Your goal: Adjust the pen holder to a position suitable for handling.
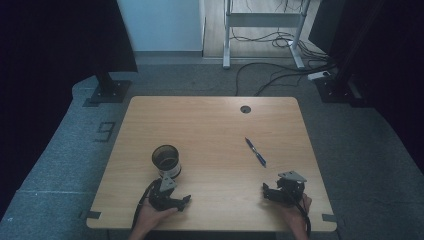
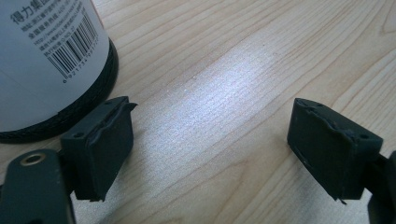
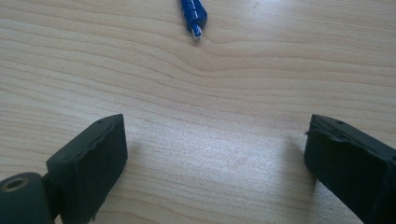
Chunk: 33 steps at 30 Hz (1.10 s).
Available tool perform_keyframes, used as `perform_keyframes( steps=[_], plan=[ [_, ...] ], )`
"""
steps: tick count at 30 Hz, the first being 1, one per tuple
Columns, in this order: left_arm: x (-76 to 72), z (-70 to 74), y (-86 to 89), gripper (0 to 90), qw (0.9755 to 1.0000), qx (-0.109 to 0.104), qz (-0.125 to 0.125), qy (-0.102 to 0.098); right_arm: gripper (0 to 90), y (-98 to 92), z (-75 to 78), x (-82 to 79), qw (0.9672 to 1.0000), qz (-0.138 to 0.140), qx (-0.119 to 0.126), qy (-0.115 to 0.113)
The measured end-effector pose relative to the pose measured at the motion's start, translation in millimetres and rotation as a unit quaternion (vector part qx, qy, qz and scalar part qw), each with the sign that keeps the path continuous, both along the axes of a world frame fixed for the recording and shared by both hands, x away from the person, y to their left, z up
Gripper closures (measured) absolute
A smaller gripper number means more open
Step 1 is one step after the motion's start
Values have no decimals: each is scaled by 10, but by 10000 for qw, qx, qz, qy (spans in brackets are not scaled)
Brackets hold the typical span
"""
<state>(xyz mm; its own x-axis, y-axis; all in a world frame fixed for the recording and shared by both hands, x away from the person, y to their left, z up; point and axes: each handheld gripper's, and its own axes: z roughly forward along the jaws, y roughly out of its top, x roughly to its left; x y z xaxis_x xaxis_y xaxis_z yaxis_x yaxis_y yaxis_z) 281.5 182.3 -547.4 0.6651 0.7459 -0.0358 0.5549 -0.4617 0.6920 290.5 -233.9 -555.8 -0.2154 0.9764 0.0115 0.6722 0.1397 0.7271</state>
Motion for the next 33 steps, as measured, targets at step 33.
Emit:
perform_keyframes(
  steps=[33],
  plan=[
    [-55,190,94,147,9987,-491,-90,-99,79,-14,2,9,10000,-63,11,-38]
  ],
)
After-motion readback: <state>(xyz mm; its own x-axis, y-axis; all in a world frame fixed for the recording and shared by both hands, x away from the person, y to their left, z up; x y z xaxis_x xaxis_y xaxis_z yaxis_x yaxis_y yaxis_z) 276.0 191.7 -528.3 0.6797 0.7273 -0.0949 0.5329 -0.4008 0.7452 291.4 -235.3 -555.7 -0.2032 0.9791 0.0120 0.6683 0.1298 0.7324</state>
